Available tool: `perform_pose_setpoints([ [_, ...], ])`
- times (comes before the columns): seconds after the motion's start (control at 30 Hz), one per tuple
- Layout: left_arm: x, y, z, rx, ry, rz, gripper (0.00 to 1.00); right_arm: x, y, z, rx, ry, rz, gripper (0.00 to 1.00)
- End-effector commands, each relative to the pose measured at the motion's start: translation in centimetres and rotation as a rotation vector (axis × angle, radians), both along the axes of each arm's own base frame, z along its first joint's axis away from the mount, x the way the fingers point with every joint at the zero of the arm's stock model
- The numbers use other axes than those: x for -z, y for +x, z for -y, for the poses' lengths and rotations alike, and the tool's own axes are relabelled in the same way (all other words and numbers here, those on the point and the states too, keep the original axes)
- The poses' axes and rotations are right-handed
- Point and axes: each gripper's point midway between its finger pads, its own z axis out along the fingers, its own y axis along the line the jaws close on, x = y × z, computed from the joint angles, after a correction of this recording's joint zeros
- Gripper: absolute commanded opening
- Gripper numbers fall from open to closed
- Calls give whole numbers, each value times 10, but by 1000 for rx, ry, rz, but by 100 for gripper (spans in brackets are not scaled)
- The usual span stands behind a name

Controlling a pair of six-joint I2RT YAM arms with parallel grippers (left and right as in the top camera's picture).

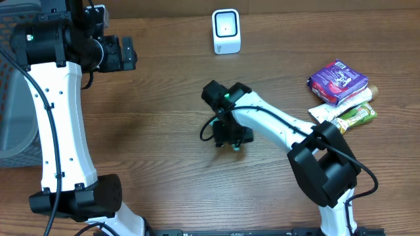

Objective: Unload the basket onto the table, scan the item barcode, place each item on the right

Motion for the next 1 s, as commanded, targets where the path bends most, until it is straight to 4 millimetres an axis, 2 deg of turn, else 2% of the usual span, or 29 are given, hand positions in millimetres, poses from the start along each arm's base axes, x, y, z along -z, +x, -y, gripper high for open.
perform_pose_setpoints([
  [0.0, 2, 2, 2, 0, -3, -4, 100, -1, 41, 55, 47, -199, 149, 65],
  [0.1, 2, 2, 2, 0, -3, -3, 99, -4, 69, 76, 50, -237, 227, 65],
  [0.2, 2, 2, 2, 0, -3, -4, 100, -3, 92, 81, 52, -174, 261, 65],
  [0.3, 2, 2, 2, 0, -3, -3, 99, -11, 100, 69, 82, 1, 202, 65],
  [0.4, 2, 2, 2, 0, -3, -3, 100, -31, 106, 54, 67, 225, 149, 65],
  [0.47, 2, 2, 2, 0, -3, -3, 100, -44, 114, 54, 55, 329, 147, 68],
  [0.57, 2, 2, 2, 0, -3, -3, 99, -52, 123, 65, 67, 401, 151, 68],
  [0.63, 2, 2, 2, 0, -3, -4, 100, -47, 123, 73, 92, 403, 133, 67],
  [0.77, 2, 2, 2, 0, -3, -4, 100, -27, 113, 90, 178, 311, 85, 57],
  [0.97, 2, 2, 2, 0, -3, -4, 100, -2, 90, 82, 248, 253, 31, 39],
])
